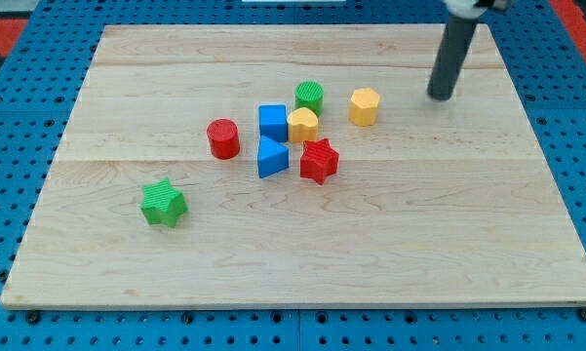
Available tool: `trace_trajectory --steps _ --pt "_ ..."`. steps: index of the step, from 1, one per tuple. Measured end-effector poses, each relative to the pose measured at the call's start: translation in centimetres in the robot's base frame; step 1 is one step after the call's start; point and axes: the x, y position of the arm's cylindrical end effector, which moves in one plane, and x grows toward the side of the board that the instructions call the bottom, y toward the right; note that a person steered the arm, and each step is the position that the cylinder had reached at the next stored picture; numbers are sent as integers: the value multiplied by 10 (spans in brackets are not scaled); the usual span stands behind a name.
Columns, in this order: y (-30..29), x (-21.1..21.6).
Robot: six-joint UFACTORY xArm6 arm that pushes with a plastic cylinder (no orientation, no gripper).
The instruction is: Move the hexagon to the right of the yellow heart
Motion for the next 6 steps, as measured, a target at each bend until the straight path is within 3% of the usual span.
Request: trace_trajectory --steps 1,3,4,5,6 --pt "-62 9" --pt "-65 59" --pt "-69 21" --pt "-103 19" --pt "-99 51"
